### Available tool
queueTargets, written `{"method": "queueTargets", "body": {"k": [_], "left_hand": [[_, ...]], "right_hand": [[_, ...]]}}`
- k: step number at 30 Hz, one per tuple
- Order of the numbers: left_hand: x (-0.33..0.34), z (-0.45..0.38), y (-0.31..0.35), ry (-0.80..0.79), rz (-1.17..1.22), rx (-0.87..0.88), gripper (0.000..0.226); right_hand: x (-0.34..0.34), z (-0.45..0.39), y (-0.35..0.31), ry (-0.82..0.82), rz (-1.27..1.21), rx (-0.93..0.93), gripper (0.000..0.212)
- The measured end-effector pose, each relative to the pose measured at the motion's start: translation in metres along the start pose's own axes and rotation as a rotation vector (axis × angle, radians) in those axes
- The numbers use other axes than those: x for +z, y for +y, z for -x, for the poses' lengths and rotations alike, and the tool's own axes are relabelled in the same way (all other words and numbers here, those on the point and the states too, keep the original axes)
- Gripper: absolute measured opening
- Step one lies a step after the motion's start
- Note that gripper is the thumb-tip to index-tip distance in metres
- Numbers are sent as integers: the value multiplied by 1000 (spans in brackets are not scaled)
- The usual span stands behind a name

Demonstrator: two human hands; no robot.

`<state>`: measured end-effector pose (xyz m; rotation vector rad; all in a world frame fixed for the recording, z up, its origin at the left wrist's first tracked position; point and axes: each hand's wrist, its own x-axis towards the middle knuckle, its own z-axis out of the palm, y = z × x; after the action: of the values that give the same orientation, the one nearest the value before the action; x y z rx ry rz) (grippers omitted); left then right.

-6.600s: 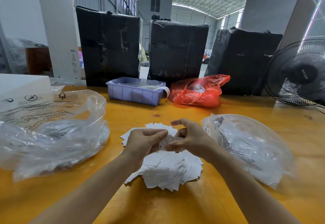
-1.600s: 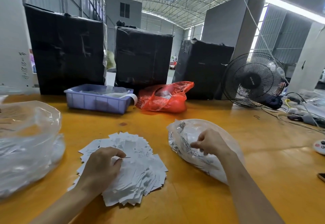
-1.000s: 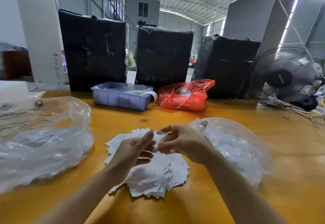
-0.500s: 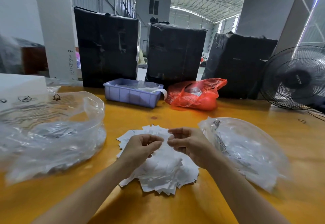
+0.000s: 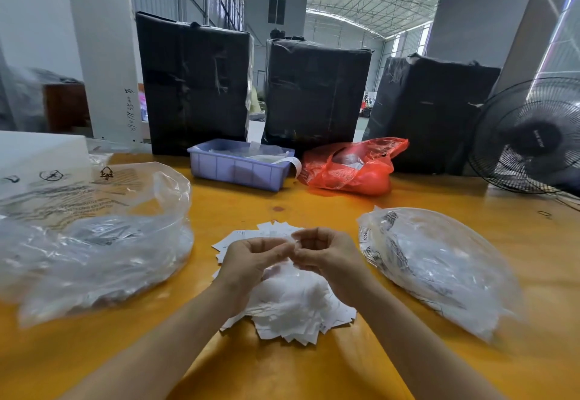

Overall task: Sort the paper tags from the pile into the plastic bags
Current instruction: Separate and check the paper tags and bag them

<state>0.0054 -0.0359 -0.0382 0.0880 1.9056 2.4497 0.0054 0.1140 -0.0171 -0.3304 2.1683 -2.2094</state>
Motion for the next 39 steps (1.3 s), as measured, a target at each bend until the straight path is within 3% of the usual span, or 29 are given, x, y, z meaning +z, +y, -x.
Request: {"method": "queueTargets", "body": {"k": [4, 10, 16, 22, 30, 32, 34, 36, 39], "left_hand": [[2, -1, -6, 64, 69, -11, 3], [-3, -5, -9, 137, 4, 15, 5], [-6, -7, -10, 150, 16, -3, 22], [-7, -5, -9, 111, -40, 12, 25], [-5, -4, -6, 143, 71, -26, 33], [-2, -4, -3, 148, 84, -13, 28], [1, -3, 0, 112, 154, -1, 20], [5, -1, 2, 72, 208, 7, 17], [8, 1, 2, 34, 166, 22, 20]], "right_hand": [[2, 1, 5, 19, 24, 0, 21], [-1, -2, 7, 2, 188, -15, 26], [-10, -5, 15, 133, 877, -226, 26], [-9, 2, 26, -12, 1083, -127, 54], [-6, 17, 33, 176, 1011, -295, 32], [-4, 22, 24, 187, 792, -278, 40], [3, 28, 14, 99, 491, -151, 63], [9, 29, 13, 34, 342, -61, 69], [18, 30, 12, 27, 271, -18, 33]]}}
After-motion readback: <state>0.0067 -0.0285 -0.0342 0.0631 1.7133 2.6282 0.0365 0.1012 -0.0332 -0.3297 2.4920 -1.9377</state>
